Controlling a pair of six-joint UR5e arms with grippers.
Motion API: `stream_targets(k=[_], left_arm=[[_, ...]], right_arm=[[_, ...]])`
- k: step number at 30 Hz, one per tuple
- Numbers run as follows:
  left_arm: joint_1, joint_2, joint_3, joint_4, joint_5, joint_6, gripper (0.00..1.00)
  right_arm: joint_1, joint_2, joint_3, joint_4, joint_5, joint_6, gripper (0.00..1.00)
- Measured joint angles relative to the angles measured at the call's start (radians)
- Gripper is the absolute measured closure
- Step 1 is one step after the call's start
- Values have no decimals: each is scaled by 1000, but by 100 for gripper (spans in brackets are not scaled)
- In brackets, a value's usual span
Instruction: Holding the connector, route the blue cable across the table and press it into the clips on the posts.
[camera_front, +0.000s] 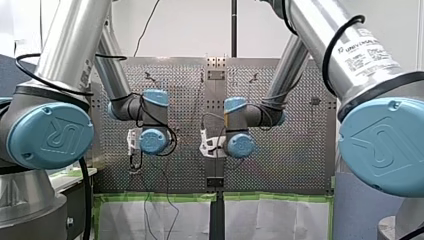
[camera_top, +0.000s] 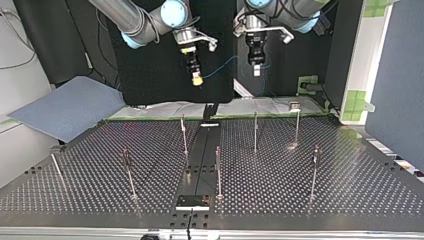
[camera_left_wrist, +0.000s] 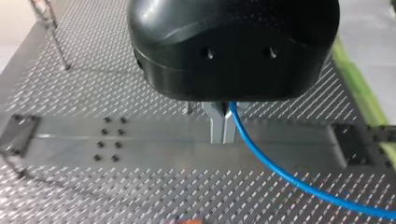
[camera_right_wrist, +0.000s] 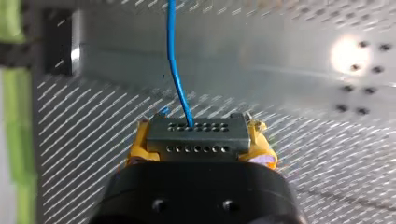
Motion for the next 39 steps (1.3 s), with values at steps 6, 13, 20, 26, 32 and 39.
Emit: stream_targets(k=[6,13,20,26,32,39], left_arm=[[2,63,7,-63,-60,7,100],[2,128,13,-128,-125,0,100],[4,201,49,-201,-198,-7,100],[4,265,56,-265,-262,-18,100],[15,324,89,-314,-291,-27,100],[32,370,159,-351,-263,-34,100]], right_arm=[[5,-59,-56,60,-58,10,100],[16,-124,-121,124,-122,22,100],[32,-172,-194,198,-171,71,100],[38,-177,-257,260,-195,83,100],[39,-177,-310,322,-210,89,100],[41,-176,-370,391,-215,107,100]])
